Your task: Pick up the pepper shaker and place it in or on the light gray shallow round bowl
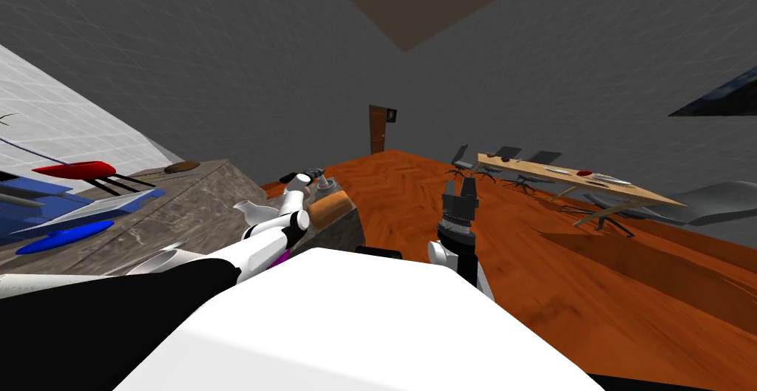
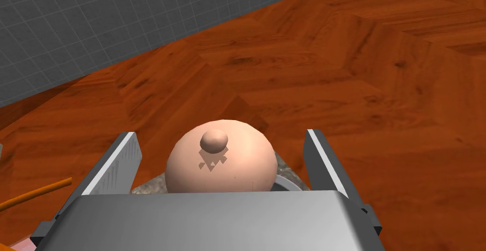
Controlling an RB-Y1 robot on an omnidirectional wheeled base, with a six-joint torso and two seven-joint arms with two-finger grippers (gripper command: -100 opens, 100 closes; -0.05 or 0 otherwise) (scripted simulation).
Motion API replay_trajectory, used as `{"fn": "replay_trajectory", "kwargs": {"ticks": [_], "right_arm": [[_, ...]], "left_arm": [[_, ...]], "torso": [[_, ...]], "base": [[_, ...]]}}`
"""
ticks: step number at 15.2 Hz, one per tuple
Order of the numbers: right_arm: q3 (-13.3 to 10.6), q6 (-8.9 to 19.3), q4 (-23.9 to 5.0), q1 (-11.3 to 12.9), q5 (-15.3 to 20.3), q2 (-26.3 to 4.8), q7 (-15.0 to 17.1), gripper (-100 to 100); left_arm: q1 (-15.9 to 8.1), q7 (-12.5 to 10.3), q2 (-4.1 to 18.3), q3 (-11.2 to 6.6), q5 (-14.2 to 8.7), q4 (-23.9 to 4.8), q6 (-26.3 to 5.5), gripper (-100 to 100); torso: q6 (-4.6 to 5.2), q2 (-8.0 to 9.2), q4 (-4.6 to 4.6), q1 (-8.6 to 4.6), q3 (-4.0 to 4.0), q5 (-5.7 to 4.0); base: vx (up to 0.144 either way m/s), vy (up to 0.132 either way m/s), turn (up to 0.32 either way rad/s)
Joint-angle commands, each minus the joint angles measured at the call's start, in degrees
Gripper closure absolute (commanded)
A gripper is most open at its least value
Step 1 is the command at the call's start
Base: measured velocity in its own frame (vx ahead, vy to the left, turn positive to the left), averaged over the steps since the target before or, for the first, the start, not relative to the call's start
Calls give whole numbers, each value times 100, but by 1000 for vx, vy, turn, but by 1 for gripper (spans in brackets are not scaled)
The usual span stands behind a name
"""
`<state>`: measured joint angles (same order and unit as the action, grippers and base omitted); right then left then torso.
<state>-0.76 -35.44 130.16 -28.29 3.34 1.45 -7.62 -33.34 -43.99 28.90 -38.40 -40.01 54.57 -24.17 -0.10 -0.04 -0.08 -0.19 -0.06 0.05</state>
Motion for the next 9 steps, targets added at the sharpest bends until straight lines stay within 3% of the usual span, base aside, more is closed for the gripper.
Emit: {"fn": "replay_trajectory", "kwargs": {"ticks": [1, 3, 4, 9], "right_arm": [[0, 0, 0, 0, 0, 0, 0, 0], [0, 0, 0, 0, 0, 0, 0, 0], [0, 0, 0, 0, 0, 0, 0, 0], [1, 0, 0, 0, 0, -1, 0, 0]], "left_arm": [[-48, -77, 109, -46, 53, 68, -203, -100], [-112, -129, 236, -76, 71, 88, -371, -100], [-76, -115, 135, -66, 108, 103, -259, -100], [-83, -139, 143, -73, 124, 116, -300, -100]], "torso": [[0, 0, 0, 0, 0, 0], [-1, -1, 0, 3, 0, 0], [0, -2, 0, 1, -1, 0], [0, 3, 0, 25, 1, 7]], "base": [[14, -63, 33], [20, -58, 28], [13, -42, 14], [1, -5, 1]]}}
